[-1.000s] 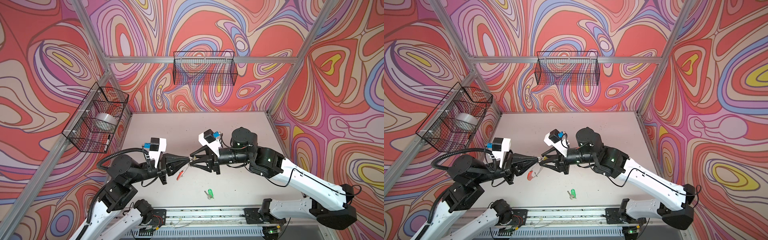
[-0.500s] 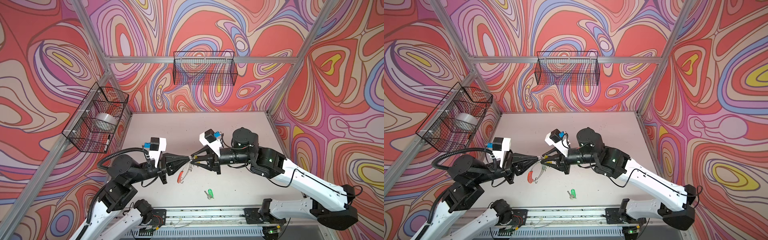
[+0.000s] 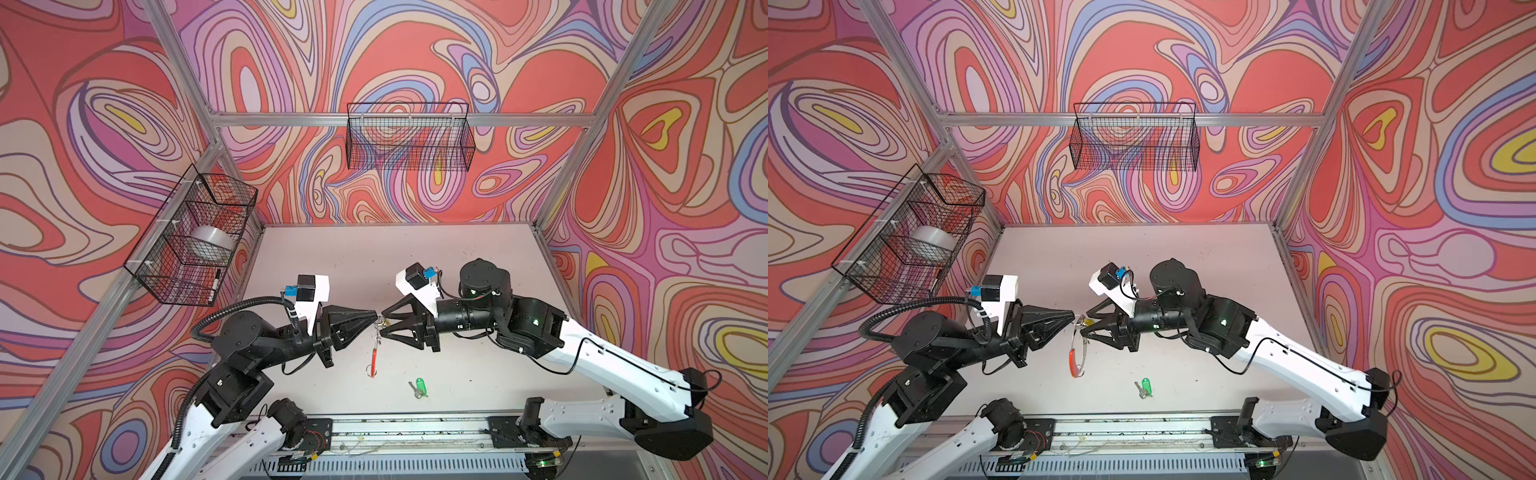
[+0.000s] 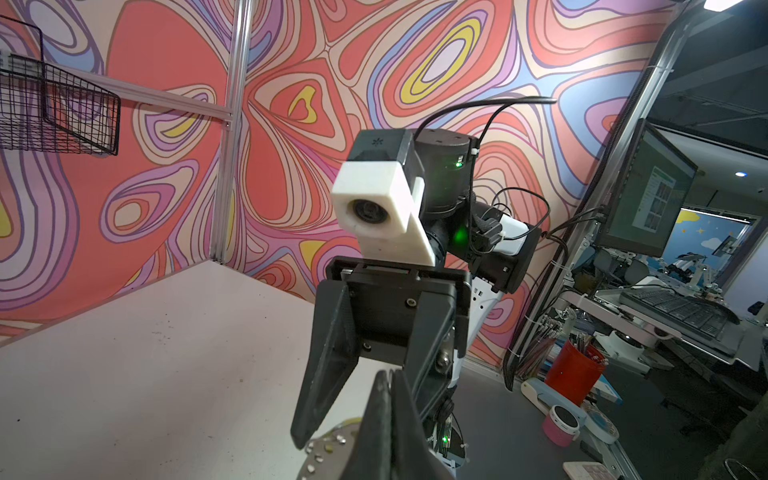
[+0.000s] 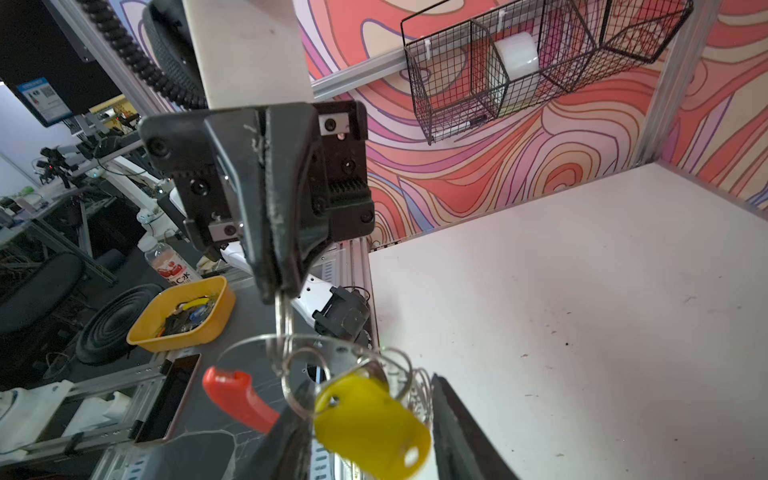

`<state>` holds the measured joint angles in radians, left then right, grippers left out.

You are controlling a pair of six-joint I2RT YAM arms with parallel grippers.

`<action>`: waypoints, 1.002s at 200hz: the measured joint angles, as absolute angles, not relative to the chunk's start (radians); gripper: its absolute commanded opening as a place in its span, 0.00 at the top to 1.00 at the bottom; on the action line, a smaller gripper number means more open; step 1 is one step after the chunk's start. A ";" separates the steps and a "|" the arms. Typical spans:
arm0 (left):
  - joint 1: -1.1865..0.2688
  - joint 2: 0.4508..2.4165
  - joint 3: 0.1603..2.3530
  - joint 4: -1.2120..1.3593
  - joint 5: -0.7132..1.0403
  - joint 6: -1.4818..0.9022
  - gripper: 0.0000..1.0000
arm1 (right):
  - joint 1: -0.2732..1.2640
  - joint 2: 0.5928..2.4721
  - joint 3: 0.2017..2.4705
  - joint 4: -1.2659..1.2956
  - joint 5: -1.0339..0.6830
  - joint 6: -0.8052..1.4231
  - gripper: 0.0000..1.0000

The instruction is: Remove the keys from the keyring

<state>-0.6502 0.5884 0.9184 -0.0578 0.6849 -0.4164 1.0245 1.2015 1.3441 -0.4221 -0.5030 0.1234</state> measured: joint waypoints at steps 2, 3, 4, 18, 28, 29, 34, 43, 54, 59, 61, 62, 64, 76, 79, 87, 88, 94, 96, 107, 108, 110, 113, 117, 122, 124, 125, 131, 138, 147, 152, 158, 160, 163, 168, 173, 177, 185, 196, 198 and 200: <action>-0.650 0.589 0.918 -0.058 0.685 -0.416 1.00 | 1.024 1.200 1.344 -0.423 -0.501 0.120 0.47; -0.650 0.589 0.918 -0.059 0.686 -0.416 1.00 | 1.024 1.200 1.344 -0.423 -0.501 0.121 0.47; -0.650 0.589 0.918 -0.059 0.686 -0.416 1.00 | 1.024 1.199 1.344 -0.423 -0.500 0.121 0.47; -0.650 0.591 0.918 -0.059 0.689 -0.415 1.00 | 1.024 1.184 1.345 -0.424 -0.493 0.120 0.44; -0.650 0.590 0.918 -0.059 0.690 -0.415 1.00 | 1.024 1.176 1.351 -0.427 -0.489 0.117 0.43; -0.650 0.590 0.918 -0.059 0.690 -0.415 1.00 | 1.024 1.175 1.351 -0.427 -0.489 0.117 0.43; -0.650 0.590 0.918 -0.058 0.690 -0.415 1.00 | 1.024 1.173 1.358 -0.426 -0.488 0.117 0.43; -0.650 0.590 0.918 -0.058 0.690 -0.415 1.00 | 1.024 1.172 1.365 -0.418 -0.488 0.117 0.43; -0.650 0.590 0.918 -0.058 0.690 -0.415 1.00 | 1.024 1.172 1.372 -0.404 -0.491 0.118 0.45; -0.650 0.590 0.918 -0.057 0.690 -0.415 1.00 | 1.024 1.172 1.373 -0.399 -0.492 0.118 0.46; -0.650 0.590 0.918 -0.057 0.690 -0.416 1.00 | 1.024 1.172 1.373 -0.396 -0.493 0.118 0.47; -0.650 0.590 0.918 -0.057 0.690 -0.415 1.00 | 1.024 1.172 1.373 -0.396 -0.494 0.119 0.47; -0.650 0.590 0.918 -0.057 0.690 -0.416 1.00 | 1.024 1.172 1.373 -0.394 -0.495 0.119 0.48; -0.650 0.590 0.918 -0.056 0.689 -0.415 1.00 | 1.024 1.172 1.373 -0.383 -0.501 0.123 0.54; -0.650 0.590 0.918 -0.056 0.689 -0.415 1.00 | 1.024 1.172 1.373 -0.380 -0.503 0.121 0.56; -0.650 0.590 0.918 -0.056 0.689 -0.415 1.00 | 1.024 1.173 1.373 -0.373 -0.508 0.125 0.61; -0.650 0.590 0.918 -0.056 0.689 -0.415 1.00 | 1.024 1.173 1.373 -0.372 -0.509 0.127 0.61; -0.650 0.590 0.918 -0.056 0.689 -0.415 1.00 | 1.024 1.173 1.373 -0.365 -0.514 0.127 0.64; -0.650 0.590 0.918 -0.056 0.689 -0.415 1.00 | 1.024 1.174 1.373 -0.364 -0.516 0.132 0.64; -0.650 0.590 0.918 -0.056 0.689 -0.415 1.00 | 1.024 1.176 1.374 -0.352 -0.526 0.133 0.70; -0.650 0.590 0.918 -0.056 0.689 -0.415 1.00 | 1.024 1.176 1.374 -0.350 -0.527 0.134 0.70; -0.650 0.590 0.918 -0.056 0.689 -0.415 1.00 | 1.024 1.177 1.374 -0.350 -0.529 0.137 0.71; -0.650 0.590 0.918 -0.056 0.689 -0.416 1.00 | 1.025 1.179 1.374 -0.346 -0.532 0.134 0.73; -0.650 0.590 0.918 -0.056 0.689 -0.415 1.00 | 1.025 1.181 1.374 -0.343 -0.537 0.142 0.74; -0.650 0.589 0.918 -0.056 0.688 -0.415 1.00 | 1.026 1.184 1.374 -0.336 -0.543 0.145 0.76; -0.650 0.589 0.918 -0.056 0.688 -0.415 1.00 | 1.026 1.186 1.374 -0.334 -0.544 0.147 0.77; -0.650 0.589 0.918 -0.056 0.688 -0.415 1.00 | 1.026 1.186 1.374 -0.333 -0.545 0.146 0.78; -0.650 0.589 0.918 -0.056 0.688 -0.415 1.00 | 1.028 1.191 1.374 -0.325 -0.550 0.154 0.81; -0.650 0.589 0.918 -0.056 0.687 -0.416 1.00 | 1.030 1.196 1.371 -0.313 -0.555 0.157 0.85; -0.650 0.589 0.916 -0.055 0.687 -0.416 1.00 | 1.032 1.201 1.367 -0.302 -0.561 0.164 0.89; -0.650 0.589 0.915 -0.054 0.686 -0.416 1.00 | 1.033 1.203 1.366 -0.298 -0.564 0.167 0.93; -0.650 0.589 0.914 -0.053 0.686 -0.416 1.00 | 1.034 1.205 1.363 -0.294 -0.567 0.172 0.97; -0.650 0.589 0.913 -0.053 0.686 -0.415 1.00 | 1.034 1.205 1.362 -0.293 -0.567 0.171 0.98; -0.650 0.589 0.913 -0.053 0.685 -0.416 1.00 | 1.035 1.206 1.362 -0.292 -0.567 0.176 1.00; -0.650 0.589 0.913 -0.052 0.684 -0.416 1.00 | 1.035 1.207 1.362 -0.292 -0.568 0.182 1.00; -0.650 0.588 0.913 -0.052 0.683 -0.416 1.00 | 1.035 1.207 1.362 -0.291 -0.570 0.181 1.00; -0.650 0.588 0.913 -0.051 0.682 -0.415 1.00 | 1.035 1.208 1.362 -0.290 -0.569 0.179 1.00; -0.650 0.587 0.913 -0.049 0.681 -0.416 1.00 | 1.036 1.208 1.362 -0.291 -0.570 0.179 1.00; -0.650 0.587 0.913 -0.048 0.679 -0.416 1.00 | 1.036 1.208 1.362 -0.291 -0.573 0.179 1.00; -0.650 0.587 0.913 -0.048 0.679 -0.415 1.00 | 1.036 1.208 1.362 -0.291 -0.573 0.179 1.00; -0.650 0.587 0.913 -0.048 0.678 -0.416 1.00 | 1.036 1.208 1.362 -0.291 -0.573 0.179 1.00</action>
